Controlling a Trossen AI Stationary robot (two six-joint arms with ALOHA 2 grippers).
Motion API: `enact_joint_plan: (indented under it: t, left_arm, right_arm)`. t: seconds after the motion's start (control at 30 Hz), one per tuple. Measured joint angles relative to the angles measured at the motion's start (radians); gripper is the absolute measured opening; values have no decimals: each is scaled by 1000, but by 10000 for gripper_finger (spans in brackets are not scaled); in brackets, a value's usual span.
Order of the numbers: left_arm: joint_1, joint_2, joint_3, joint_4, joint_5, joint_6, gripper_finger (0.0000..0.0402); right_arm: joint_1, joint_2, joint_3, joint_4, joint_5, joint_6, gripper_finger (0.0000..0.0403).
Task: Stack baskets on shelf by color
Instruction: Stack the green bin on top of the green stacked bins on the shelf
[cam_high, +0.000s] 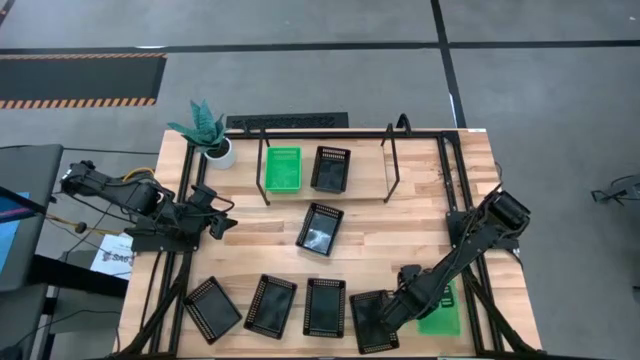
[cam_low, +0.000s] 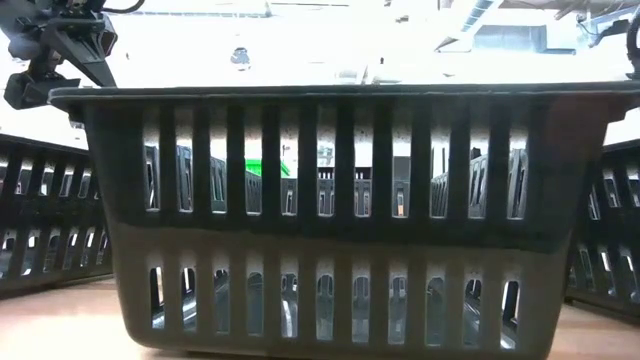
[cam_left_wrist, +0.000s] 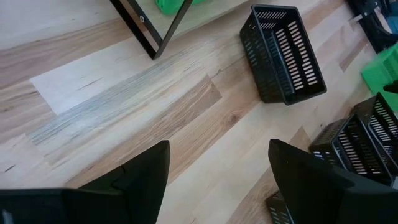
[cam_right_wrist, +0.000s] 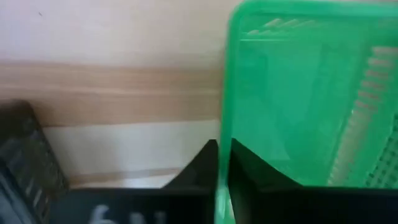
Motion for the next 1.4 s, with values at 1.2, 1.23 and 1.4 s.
enact_joint_plan:
  t: [1.2,1.23,1.4]
  left_arm:
    - [0,0,0,1,-84,-31,261]
    - [0,0,0,1,-90,-30,261]
    - [0,0,0,-3,-148,-59,261]
  right_arm:
    - [-811,-199,531,234,475,-2836,11]
    - [-831,-198,531,259,466,-2937,11]
    - [-917,-198,531,288,392,-3401,13]
